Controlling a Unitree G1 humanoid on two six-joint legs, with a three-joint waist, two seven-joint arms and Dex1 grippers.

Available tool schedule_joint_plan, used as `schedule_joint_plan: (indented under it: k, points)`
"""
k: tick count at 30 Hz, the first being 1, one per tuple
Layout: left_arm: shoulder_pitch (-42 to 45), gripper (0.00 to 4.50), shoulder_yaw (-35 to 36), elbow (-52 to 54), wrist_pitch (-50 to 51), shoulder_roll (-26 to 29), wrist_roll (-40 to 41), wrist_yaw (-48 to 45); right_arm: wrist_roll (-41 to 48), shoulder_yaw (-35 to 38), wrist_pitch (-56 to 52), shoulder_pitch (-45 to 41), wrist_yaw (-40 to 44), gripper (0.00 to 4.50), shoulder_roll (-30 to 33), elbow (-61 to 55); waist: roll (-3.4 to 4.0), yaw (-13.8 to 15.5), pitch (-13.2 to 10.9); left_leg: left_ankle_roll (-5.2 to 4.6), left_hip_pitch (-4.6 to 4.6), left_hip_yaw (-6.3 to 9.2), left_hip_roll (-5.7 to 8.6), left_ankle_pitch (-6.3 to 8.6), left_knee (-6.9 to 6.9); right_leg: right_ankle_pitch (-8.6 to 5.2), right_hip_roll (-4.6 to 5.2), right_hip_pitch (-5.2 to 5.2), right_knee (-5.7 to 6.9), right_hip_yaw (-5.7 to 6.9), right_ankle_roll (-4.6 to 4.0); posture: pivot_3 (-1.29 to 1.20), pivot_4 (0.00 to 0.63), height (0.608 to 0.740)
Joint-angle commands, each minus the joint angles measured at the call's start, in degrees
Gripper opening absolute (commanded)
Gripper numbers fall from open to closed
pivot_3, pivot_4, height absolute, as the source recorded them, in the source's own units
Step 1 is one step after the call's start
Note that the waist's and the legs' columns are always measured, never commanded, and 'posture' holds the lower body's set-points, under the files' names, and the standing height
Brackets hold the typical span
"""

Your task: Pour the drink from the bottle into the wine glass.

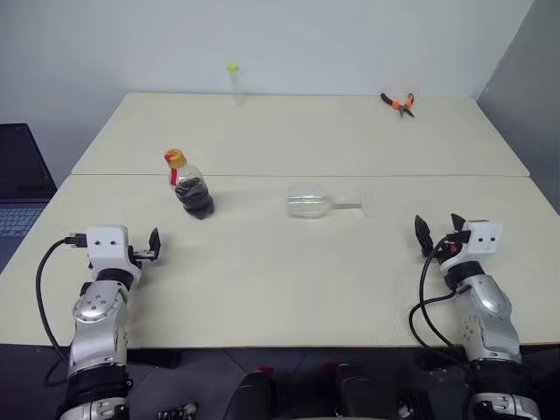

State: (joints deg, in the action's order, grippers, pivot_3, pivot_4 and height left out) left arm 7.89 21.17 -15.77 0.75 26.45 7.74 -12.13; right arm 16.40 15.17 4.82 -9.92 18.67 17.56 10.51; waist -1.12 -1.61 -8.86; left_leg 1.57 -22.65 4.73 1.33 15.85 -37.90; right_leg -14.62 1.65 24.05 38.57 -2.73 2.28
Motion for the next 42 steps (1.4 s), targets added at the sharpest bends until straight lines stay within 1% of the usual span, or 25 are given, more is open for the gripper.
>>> schedule_joint_plan:
  k: [1, 11, 13, 16, 18, 21, 23, 27, 29, 32, 42]
  points:
    - [-0.47, 4.48, -0.33, 2.93, -2.00, 0.47, -0.02, -0.83, -0.35, 0.73, 1.54, -0.54, 0.40, 4.41, 0.89, -0.72, 0.00, 0.02, 0.00, 0.00, 0.00, 0.00, 0.00, 0.00, 0.00, 0.00, 0.00, 0.00, 0.00, 0.00, 0.00, 0.00, 0.150, 0.740]
    - [-1.56, 4.48, -0.81, 4.02, -2.30, 0.43, -0.77, -0.67, 0.33, -0.54, 0.24, 0.34, 2.41, 4.41, 1.06, -3.41, 0.00, 0.01, 0.00, 0.00, 0.00, -0.01, 0.00, 0.00, 0.00, 0.00, 0.04, 0.00, 0.00, -0.01, 0.00, 0.00, 0.150, 0.740]
    - [-1.82, 4.48, -0.55, 5.24, -2.59, 0.15, 0.18, -1.32, 0.80, -1.58, -0.29, 1.19, 4.23, 4.41, 1.45, -6.03, 0.00, 0.02, 0.00, 0.00, 0.00, -0.01, -0.01, 0.00, 0.00, 0.00, 0.05, 0.00, 0.00, -0.01, 0.00, 0.00, 0.150, 0.740]
    - [-2.08, 4.48, -1.10, 7.01, -2.31, 0.08, 1.31, -3.13, 2.47, -4.13, -2.12, 3.38, 9.07, 4.41, 2.85, -11.88, 0.00, 0.04, 0.00, 0.00, -0.02, 0.00, 0.00, 0.00, -0.01, 0.00, 0.07, 0.00, -0.01, 0.00, 0.00, 0.00, 0.150, 0.740]
    - [-1.99, 4.48, -1.80, 7.91, -2.55, 0.19, 1.24, -4.20, 4.96, -6.32, -4.92, 5.59, 13.27, 4.41, 4.44, -17.59, 0.00, 0.07, 0.00, 0.00, -0.01, 0.00, 0.00, 0.00, -0.01, 0.00, 0.07, -0.01, -0.01, -0.01, 0.00, 0.00, 0.150, 0.740]
    - [-0.42, 4.48, -2.82, 7.95, -2.03, 0.66, 1.43, -5.73, 8.80, -10.78, -10.88, 8.46, 19.87, 4.41, 9.36, -29.65, 0.01, 0.12, -0.01, 0.00, -0.03, 0.05, 0.00, 0.00, -0.01, 0.00, 0.07, -0.01, -0.04, 0.03, 0.00, 0.00, 0.150, 0.740]
    - [1.04, 4.48, -3.44, 7.42, -1.30, 0.84, 1.85, -6.72, 11.05, -12.48, -14.81, 8.16, 22.51, 4.41, 12.50, -34.88, -0.01, 0.07, 0.00, -0.01, -0.04, 0.05, 0.00, 0.00, -0.04, 0.00, 0.07, -0.02, -0.05, 0.03, 0.01, 0.00, 0.150, 0.740]
    - [4.13, 4.48, -4.78, 5.80, 0.61, 0.99, 1.27, -7.51, 14.99, -14.65, -21.66, 4.43, 26.40, 4.41, 17.42, -40.19, -0.01, 0.07, 0.00, -0.01, -0.01, 0.11, 0.00, 0.00, -0.04, -0.01, -0.04, -0.07, -0.08, 0.12, 0.01, 0.00, 0.150, 0.740]
    - [5.93, 4.48, -5.80, 4.59, 1.69, 0.92, 1.25, -8.42, 16.58, -15.62, -24.50, 2.64, 28.15, 4.41, 19.07, -41.07, -0.02, 0.08, 0.00, -0.01, -0.02, 0.12, 0.01, 0.00, -0.05, -0.01, -0.11, -0.08, -0.08, 0.11, 0.01, 0.00, 0.150, 0.740]
    - [8.17, 4.48, -6.84, 3.08, 2.37, 0.74, 1.55, -9.65, 16.79, -16.34, -25.78, 1.36, 29.55, 4.41, 19.88, -40.98, -0.03, 0.12, 0.00, -0.01, -0.04, 0.15, 0.01, 0.00, -0.06, -0.01, -0.11, -0.09, -0.10, 0.15, 0.01, 0.00, 0.150, 0.740]
    - [17.24, 4.48, -7.65, -7.89, 0.09, 0.26, 1.96, -12.94, 14.75, -18.46, -24.40, -0.60, 30.43, 4.41, 17.32, -39.76, -0.04, 0.11, 0.00, -0.01, -0.05, 0.16, 0.02, 0.00, -0.07, -0.01, -0.11, -0.06, -0.09, 0.16, 0.01, 0.00, 0.150, 0.740]
